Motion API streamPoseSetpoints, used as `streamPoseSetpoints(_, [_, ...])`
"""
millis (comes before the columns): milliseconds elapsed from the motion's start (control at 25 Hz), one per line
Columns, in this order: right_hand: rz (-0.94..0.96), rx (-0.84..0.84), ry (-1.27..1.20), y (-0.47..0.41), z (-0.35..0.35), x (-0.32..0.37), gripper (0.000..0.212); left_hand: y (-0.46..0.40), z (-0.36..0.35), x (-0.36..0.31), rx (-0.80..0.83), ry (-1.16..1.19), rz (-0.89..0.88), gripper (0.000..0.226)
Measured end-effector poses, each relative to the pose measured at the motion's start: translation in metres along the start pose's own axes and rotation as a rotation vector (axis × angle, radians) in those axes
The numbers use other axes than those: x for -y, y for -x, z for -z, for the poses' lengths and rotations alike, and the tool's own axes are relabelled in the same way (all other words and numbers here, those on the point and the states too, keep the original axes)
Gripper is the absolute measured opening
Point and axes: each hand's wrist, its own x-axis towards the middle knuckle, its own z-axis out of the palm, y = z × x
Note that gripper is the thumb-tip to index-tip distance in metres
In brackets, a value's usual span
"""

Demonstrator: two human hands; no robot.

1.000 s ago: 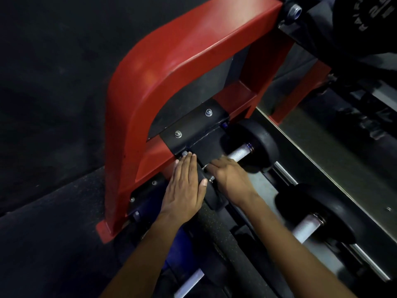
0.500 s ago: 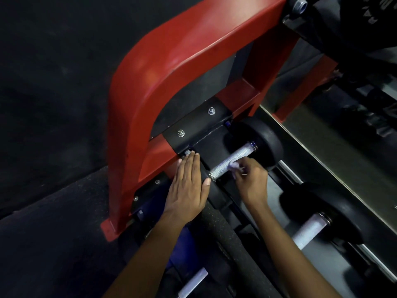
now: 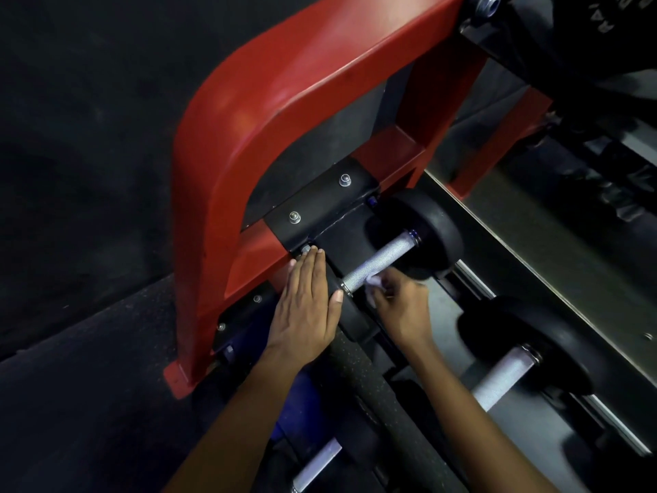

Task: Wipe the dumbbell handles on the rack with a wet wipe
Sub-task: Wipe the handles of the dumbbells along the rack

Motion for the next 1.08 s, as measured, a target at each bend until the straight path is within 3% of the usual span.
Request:
streamPoseSetpoints(120, [-0.025, 0.068, -0.052, 0.014, -0.013, 0.005, 0.006, 0.000, 0.001, -0.001, -0.001, -0.014, 0.001, 0.069])
streamPoseSetpoints(240, [-0.234, -0.120, -0.217, 0.006, -0.011, -0.007, 0.012, 0.000, 0.001, -0.001, 0.002, -0.019, 0.000, 0.069])
streamPoseSetpoints(320, [-0.448, -0.331, -0.450, -0.008, -0.003, -0.013, 0.023, -0.001, 0.001, -0.001, 0.007, -0.019, -0.002, 0.070])
streamPoseSetpoints(440, [-0.701, -0.427, -0.992, -0.031, 0.011, -0.005, 0.026, -0.001, 0.000, 0.001, 0.007, -0.014, -0.004, 0.070])
streamPoseSetpoints(560, [-0.852, -0.343, -1.253, -0.045, 0.016, 0.001, 0.019, -0.001, 0.000, 0.001, 0.012, -0.016, -0.008, 0.070])
streamPoseSetpoints(760, [-0.842, -0.199, -1.418, -0.049, 0.012, 0.007, 0.006, 0.000, 0.001, 0.001, 0.003, -0.009, -0.011, 0.069])
streamPoseSetpoints(1080, [-0.874, -0.006, -1.320, -0.043, -0.007, 0.001, 0.018, -0.001, -0.001, 0.002, 0.003, 0.005, -0.009, 0.071])
